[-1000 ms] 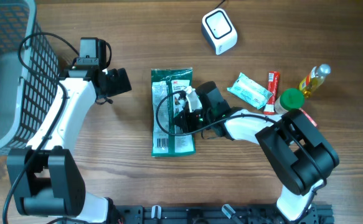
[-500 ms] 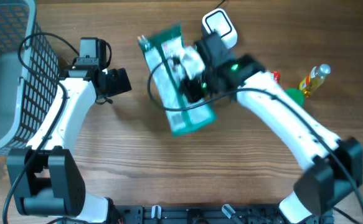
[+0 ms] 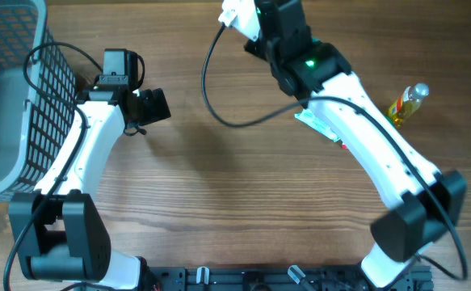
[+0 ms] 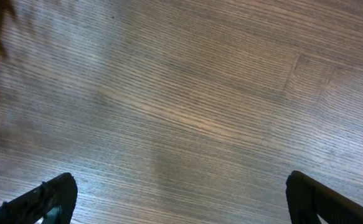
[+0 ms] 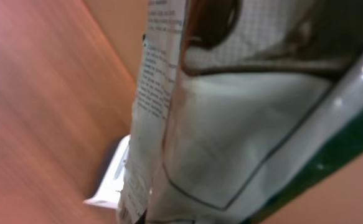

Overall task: Scan the item barcode
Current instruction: 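Lift the gloves pack with the right gripper up to the white scanner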

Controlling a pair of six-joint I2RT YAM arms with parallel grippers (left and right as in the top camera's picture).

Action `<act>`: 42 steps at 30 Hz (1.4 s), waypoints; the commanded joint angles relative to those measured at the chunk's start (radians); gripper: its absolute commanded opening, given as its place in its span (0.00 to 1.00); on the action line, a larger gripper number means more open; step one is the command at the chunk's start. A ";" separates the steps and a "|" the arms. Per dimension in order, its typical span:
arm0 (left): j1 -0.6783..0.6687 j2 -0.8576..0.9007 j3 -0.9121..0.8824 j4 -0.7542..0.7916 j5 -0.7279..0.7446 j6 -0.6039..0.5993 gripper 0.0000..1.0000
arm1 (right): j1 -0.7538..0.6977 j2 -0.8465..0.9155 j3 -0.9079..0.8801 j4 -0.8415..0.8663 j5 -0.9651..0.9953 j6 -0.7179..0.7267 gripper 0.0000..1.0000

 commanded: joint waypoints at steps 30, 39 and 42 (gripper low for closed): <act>0.002 0.004 -0.005 0.002 -0.010 -0.005 1.00 | -0.024 0.422 0.011 0.383 0.016 0.437 0.04; 0.002 0.004 -0.005 0.002 -0.010 -0.005 1.00 | -0.051 0.422 0.011 0.344 0.017 0.586 0.04; 0.002 0.004 -0.005 0.002 -0.010 -0.005 1.00 | -0.072 0.401 0.011 0.349 0.017 0.589 0.04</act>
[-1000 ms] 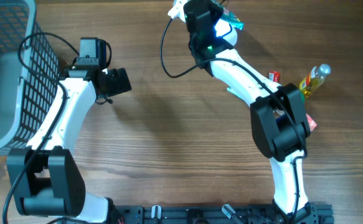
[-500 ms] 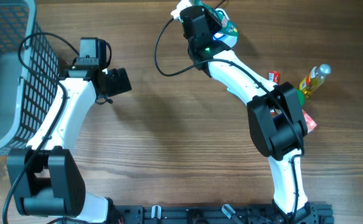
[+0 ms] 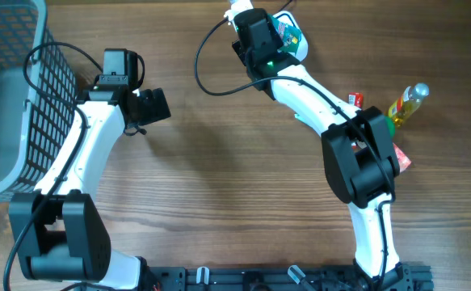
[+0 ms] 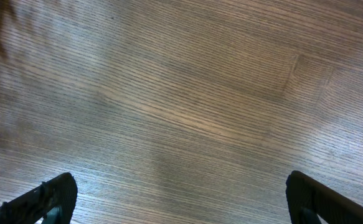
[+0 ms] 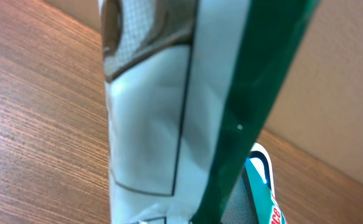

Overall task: Scan the item barcode
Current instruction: 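Lift the gloves pack with the right gripper up to the white scanner, then lower the gloves pack right of center and open the right gripper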

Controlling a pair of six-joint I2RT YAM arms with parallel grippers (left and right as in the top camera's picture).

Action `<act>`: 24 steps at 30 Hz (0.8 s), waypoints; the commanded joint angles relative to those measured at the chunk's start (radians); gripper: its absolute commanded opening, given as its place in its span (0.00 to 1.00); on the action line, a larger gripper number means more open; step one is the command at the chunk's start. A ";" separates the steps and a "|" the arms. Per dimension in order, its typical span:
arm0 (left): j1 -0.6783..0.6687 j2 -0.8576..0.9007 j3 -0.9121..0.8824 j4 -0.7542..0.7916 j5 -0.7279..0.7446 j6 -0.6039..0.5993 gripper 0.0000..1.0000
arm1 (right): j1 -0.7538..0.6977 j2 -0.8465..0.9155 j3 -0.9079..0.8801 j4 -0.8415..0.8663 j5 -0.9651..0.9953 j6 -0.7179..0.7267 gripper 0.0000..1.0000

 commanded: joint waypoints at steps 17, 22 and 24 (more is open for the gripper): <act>0.002 0.004 -0.005 -0.001 -0.010 -0.005 1.00 | -0.113 -0.567 0.007 -1.074 -0.539 0.479 0.06; 0.002 0.004 -0.005 -0.001 -0.010 -0.005 1.00 | -0.120 -0.557 -0.219 -1.162 -0.595 0.534 0.06; 0.002 0.004 -0.005 -0.001 -0.010 -0.005 1.00 | -0.120 -0.557 -0.325 -1.109 -0.599 0.559 0.06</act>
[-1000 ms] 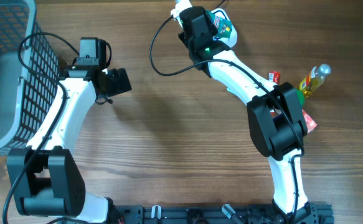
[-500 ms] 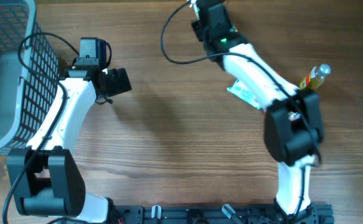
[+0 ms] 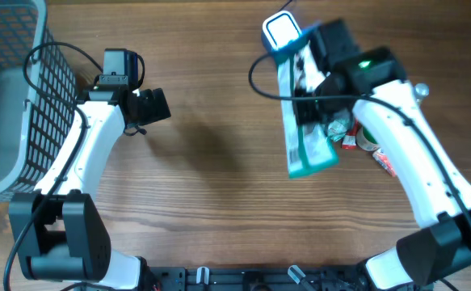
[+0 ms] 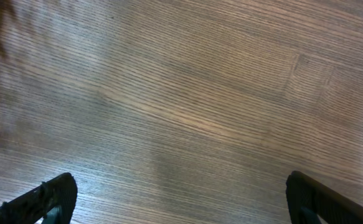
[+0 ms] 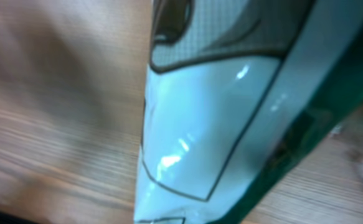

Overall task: Scan the item barcode
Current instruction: 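Lower the gloves pack right of center and open the right gripper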

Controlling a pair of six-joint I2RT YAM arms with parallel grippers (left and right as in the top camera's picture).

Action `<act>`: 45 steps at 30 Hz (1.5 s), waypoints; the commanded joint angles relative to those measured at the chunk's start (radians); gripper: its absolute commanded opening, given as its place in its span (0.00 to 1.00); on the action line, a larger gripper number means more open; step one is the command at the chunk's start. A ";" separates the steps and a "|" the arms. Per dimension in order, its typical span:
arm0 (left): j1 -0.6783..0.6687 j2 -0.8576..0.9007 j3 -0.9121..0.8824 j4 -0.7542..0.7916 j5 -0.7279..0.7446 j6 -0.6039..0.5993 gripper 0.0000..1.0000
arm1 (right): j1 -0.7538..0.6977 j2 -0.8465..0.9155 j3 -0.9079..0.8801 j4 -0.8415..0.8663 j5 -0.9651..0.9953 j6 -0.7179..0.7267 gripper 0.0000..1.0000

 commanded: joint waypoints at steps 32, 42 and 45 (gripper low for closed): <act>0.002 0.004 -0.003 -0.001 -0.010 -0.005 1.00 | 0.002 0.018 -0.319 0.451 0.202 0.142 1.00; 0.002 0.003 -0.003 -0.001 -0.010 -0.005 1.00 | 0.002 0.018 -0.319 0.608 0.202 0.142 1.00; 0.002 0.004 -0.003 -0.001 -0.010 -0.005 1.00 | 0.002 0.018 -0.319 0.610 0.202 0.142 1.00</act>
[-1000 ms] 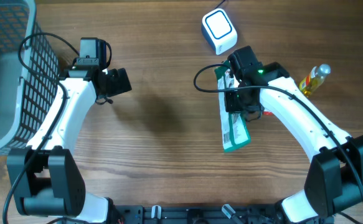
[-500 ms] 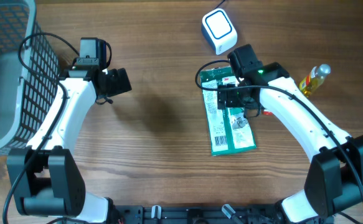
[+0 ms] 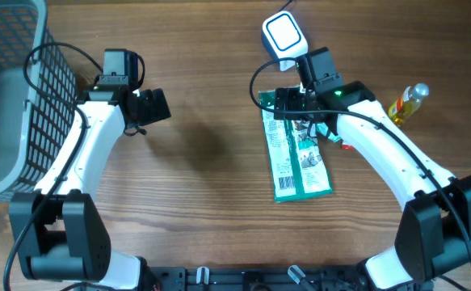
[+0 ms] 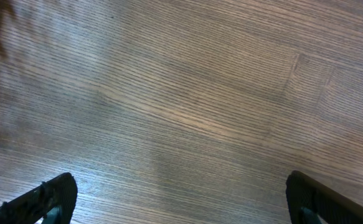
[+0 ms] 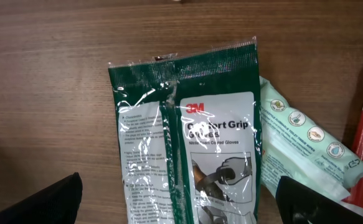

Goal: Scan the item barcode

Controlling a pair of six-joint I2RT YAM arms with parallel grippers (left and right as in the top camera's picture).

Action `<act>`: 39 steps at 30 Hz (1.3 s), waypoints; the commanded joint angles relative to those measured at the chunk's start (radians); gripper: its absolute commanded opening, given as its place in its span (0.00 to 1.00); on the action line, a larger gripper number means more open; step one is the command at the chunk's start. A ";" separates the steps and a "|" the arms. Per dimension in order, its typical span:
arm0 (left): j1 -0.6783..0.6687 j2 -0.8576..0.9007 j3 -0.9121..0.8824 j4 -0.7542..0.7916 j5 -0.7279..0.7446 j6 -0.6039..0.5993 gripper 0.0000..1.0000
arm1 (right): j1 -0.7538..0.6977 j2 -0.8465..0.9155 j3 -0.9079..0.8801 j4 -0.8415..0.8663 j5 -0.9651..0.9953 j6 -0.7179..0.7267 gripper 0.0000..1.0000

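A green and white 3M glove package (image 5: pixel 190 137) lies flat on the wooden table (image 3: pixel 211 186); the overhead view shows the package (image 3: pixel 298 153) lengthwise at centre right. My right gripper (image 5: pixel 181 208) hovers open over it, fingers (image 5: pixel 50 202) wide apart and holding nothing; seen from overhead, this gripper (image 3: pixel 286 103) is above the package's far end. The white scanner (image 3: pixel 283 32) sits at the back. My left gripper (image 4: pixel 178 205) is open over bare wood, in the overhead view (image 3: pixel 153 105) far to the left.
A pale green wipes pack (image 5: pixel 306 146) lies partly under the package's right side, with a red packet beyond it. A yellow bottle (image 3: pixel 407 101) lies at the far right. A wire basket (image 3: pixel 9 97) stands at the left edge.
The right gripper was shut on the glove package, holding it up over the table. The package now lies flat on the wood and the gripper is open above it. The left arm is unchanged.
The right gripper held the glove package at the back of the table, then further back by the scanner's place, then over the centre right. Now the package rests on the table, released. The left arm stayed still throughout.
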 commanded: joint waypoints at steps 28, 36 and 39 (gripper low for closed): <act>0.002 0.004 -0.003 -0.001 -0.010 -0.005 1.00 | 0.000 -0.016 -0.003 0.005 0.020 0.013 1.00; 0.002 0.003 -0.003 -0.001 -0.010 -0.005 1.00 | 0.000 -0.277 -0.003 0.005 0.020 0.013 1.00; 0.002 0.004 -0.003 -0.001 -0.010 -0.005 1.00 | 0.000 -0.415 -0.003 0.005 0.020 0.013 1.00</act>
